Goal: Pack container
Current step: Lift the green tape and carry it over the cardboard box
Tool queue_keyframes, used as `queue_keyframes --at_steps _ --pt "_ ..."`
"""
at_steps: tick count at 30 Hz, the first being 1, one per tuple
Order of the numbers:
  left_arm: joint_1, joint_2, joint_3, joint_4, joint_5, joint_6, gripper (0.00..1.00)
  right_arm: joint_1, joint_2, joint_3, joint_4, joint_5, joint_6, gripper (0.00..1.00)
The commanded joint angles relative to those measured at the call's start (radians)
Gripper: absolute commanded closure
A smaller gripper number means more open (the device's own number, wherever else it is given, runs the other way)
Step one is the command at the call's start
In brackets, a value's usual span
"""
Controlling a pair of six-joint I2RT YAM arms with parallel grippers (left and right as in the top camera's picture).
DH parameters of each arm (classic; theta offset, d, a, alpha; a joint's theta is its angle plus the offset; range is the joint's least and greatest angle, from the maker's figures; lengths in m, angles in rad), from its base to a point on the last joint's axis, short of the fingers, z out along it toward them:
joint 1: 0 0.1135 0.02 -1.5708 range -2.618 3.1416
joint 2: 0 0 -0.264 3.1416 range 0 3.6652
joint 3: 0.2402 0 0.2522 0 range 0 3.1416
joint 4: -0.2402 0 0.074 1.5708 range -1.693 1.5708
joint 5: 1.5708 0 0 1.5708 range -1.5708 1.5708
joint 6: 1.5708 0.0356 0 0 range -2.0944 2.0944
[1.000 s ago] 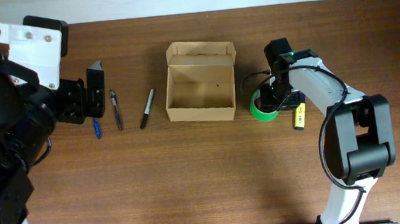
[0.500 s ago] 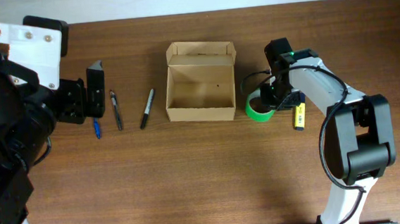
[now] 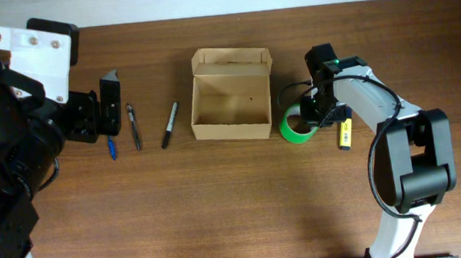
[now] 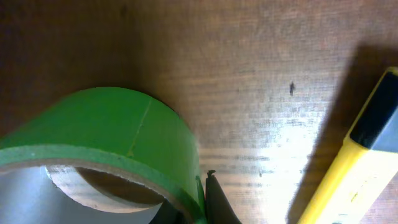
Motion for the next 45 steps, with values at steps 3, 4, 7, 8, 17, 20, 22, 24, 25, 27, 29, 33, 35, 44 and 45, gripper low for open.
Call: queue_keyframes --at_steps 3,4,7,8,17,20,22,24,25,27,29,33,35,44,45 --pt "-0.003 -0.008 0.01 0.001 -0.008 -0.013 0.01 -0.001 -0.106 0.091 -0.074 0.023 0.003 0.96" --pt "-0.003 -0.008 0.01 0.002 -0.008 -0.013 0.01 0.0 -0.129 0.121 -0.093 0.027 0.002 0.96" --pt "-0.003 -0.008 0.01 0.003 -0.008 -0.013 0.01 -0.001 -0.199 0.248 -0.176 0.028 -0.023 0.96" --pt "-0.003 -0.008 0.01 0.003 -0.008 -0.013 0.01 0.0 -0.22 0.298 -0.214 0.028 -0.04 0.96" --pt "-0.003 -0.008 0.01 -0.001 -0.008 -0.013 0.01 0.097 -0.287 0.488 -0.399 0.081 -0.177 0.96" --pt "-0.003 -0.008 0.01 -0.001 -0.008 -0.013 0.01 0.193 -0.257 0.488 -0.38 0.115 -0.177 0.96" --pt "-0.003 -0.008 0.01 -0.002 -0.008 -0.013 0.01 0.256 -0.232 0.488 -0.344 0.126 -0.177 0.96" --pt "-0.003 -0.008 0.01 -0.003 -0.008 -0.013 0.01 0.307 -0.204 0.488 -0.295 0.133 -0.177 0.96" --pt "-0.003 -0.008 0.01 -0.005 -0.008 -0.013 0.01 0.322 -0.193 0.488 -0.273 0.132 -0.174 0.96" --pt "-0.003 -0.008 0.01 -0.009 -0.008 -0.013 0.01 0.351 -0.168 0.488 -0.224 0.132 -0.173 0.96" --pt "-0.003 -0.008 0.01 -0.013 -0.008 -0.013 0.01 0.37 -0.145 0.488 -0.175 0.132 -0.16 0.96" --pt "-0.003 -0.008 0.01 -0.013 -0.008 -0.013 0.01 0.388 -0.102 0.488 -0.097 0.112 -0.119 0.96" --pt "-0.003 -0.008 0.01 -0.008 -0.008 -0.013 0.01 0.392 -0.077 0.488 -0.064 0.079 -0.119 0.96" --pt "-0.003 -0.079 0.03 0.152 -0.013 0.005 0.01 0.393 0.065 0.488 -0.039 -0.009 -0.093 0.96" --pt "-0.003 -0.093 0.041 0.168 -0.013 0.014 0.01 0.393 0.076 0.488 -0.039 -0.02 -0.093 0.96"
